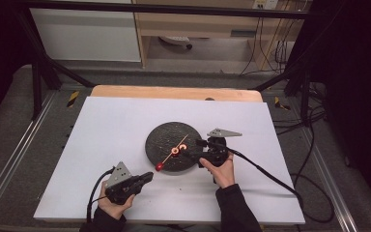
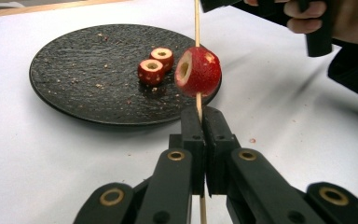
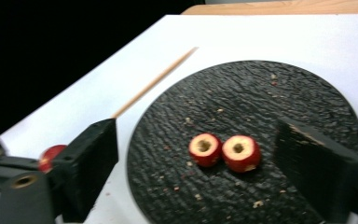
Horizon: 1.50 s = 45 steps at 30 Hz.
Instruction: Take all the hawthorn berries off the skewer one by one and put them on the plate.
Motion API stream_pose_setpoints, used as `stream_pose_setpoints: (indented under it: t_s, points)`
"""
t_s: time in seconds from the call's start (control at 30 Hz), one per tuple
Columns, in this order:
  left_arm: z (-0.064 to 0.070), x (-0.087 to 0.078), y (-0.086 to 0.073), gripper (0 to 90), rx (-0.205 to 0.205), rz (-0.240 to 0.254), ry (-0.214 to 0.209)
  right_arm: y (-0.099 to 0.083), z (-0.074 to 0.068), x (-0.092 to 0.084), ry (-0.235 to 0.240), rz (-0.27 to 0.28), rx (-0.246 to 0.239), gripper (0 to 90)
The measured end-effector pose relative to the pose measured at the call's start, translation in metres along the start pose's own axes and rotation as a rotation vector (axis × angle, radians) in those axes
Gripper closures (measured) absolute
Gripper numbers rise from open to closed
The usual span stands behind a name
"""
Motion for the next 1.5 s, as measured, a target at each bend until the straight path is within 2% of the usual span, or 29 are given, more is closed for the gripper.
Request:
stream_pose_setpoints:
  t_s: [0.17,0.37,0.53,0.77,1.03,1.3,1.5]
  points:
    - [0.000,0.001,0.000,88.1,0.000,0.001,0.002,-0.002,-0.010,-0.007,0.016,0.007,-0.007,6.6]
    - [0.000,0.001,0.000,88.1,-0.002,0.000,0.004,-0.009,-0.021,-0.007,0.040,0.008,0.000,4.3]
    - [0.001,0.002,0.000,88.1,0.001,0.001,0.004,-0.012,-0.028,-0.003,0.054,0.020,0.018,4.2]
    - [0.001,0.002,0.001,88.0,0.001,0.003,0.004,-0.016,-0.041,0.007,0.078,0.007,0.009,4.5]
    - [0.002,0.002,0.001,88.1,0.005,0.004,0.002,-0.022,-0.052,0.020,0.101,0.011,0.026,6.2]
    - [0.003,0.004,0.001,88.1,0.009,0.000,0.001,-0.028,-0.060,0.028,0.141,0.004,0.048,13.7]
    - [0.007,0.007,0.000,88.1,0.015,-0.003,-0.005,-0.032,-0.065,0.031,0.194,-0.005,0.059,28.0]
Point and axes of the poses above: each handheld gripper's, and its own axes: x roughly forward along the jaws, y roughly out of its top, z roughly to its right, the point moved 8 cm from there along x, roughly forward along the jaws, and after that the axes turned 5 degrees about -x, right-handed, at the moved point
